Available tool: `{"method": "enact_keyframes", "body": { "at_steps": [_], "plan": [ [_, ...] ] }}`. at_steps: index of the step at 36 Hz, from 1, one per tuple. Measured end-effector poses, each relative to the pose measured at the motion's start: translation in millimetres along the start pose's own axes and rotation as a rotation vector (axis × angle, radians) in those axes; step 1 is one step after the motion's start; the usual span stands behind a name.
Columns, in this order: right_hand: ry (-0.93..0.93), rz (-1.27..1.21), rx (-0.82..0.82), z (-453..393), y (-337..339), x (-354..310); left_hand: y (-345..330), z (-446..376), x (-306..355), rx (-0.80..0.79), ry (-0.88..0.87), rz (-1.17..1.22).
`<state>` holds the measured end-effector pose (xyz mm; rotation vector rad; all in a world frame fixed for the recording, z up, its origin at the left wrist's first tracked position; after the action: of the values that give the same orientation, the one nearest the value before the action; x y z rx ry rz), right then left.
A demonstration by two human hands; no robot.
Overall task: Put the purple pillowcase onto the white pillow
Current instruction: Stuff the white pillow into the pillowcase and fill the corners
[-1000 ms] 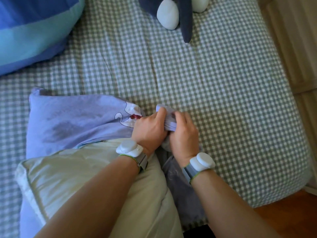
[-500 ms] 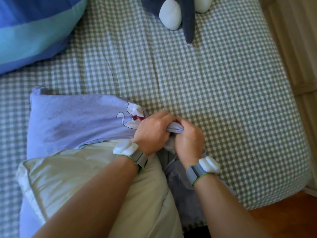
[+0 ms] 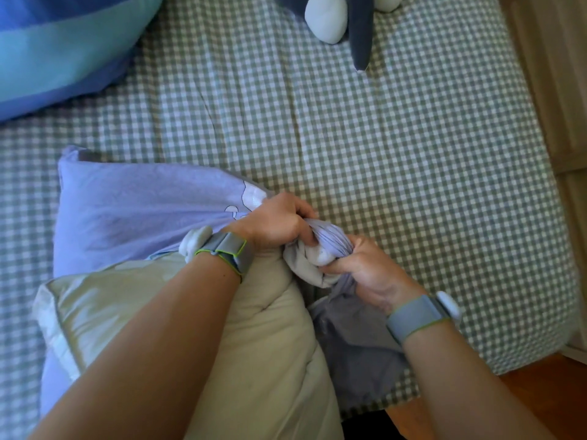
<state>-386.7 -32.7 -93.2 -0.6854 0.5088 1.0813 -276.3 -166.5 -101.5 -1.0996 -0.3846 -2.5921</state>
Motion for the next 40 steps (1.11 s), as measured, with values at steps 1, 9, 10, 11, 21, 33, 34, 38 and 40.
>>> {"method": "enact_keyframes", "body": {
  "at_steps": [1,9,10,11,21,33,34,38,40],
  "plan": [
    [-0.047,-0.057,-0.038,-0.7,-2.4,-0.3,-1.2,-0.9,-0.7,0.011,-0.011,-0.021],
    [-0.294,-0.556,-0.122,20.8,-22.2,4.3,-11.1,11.2,-8.5,0.492,-0.275,-0.486],
    [-0.342,-0.583,-0.123,29.2,-26.6,5.6,-12.3,17.7,-10.8,0.534,-0.270,-0.569],
    [-0.367,-0.577,-0.114,38.9,-33.3,0.5,-10.7,29.0,-10.6,0.572,-0.228,-0.642],
    [-0.520,-0.548,-0.157,56.8,-28.5,-36.2,37.2,215.1,-23.6,0.713,0.636,-0.761],
    [-0.126,-0.250,0.073,76.5,-75.5,-70.2,-33.6,235.9,34.0,0.828,-0.057,-0.712],
    [-0.119,-0.211,0.091,80.5,-69.7,-67.8,-44.5,232.4,39.5,0.783,-0.067,-0.779],
    [-0.082,-0.070,0.206,100.3,-50.3,-54.5,-69.1,223.3,33.2,0.692,-0.062,-1.014],
    [-0.059,-0.022,0.238,110.0,-54.0,-46.2,-71.8,221.9,17.6,0.653,-0.021,-1.063]
  ]
}}
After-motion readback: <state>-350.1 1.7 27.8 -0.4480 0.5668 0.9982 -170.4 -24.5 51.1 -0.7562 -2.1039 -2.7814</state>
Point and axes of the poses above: each hand's wrist, its own z-axis away from the middle knuckle, its own y-axis out of the back of the hand, x = y × z, the point moved 3 cm from there along -z, towards the middle knuckle, and after that the axes turned 4 degrees about y, right-handed, at the moved point
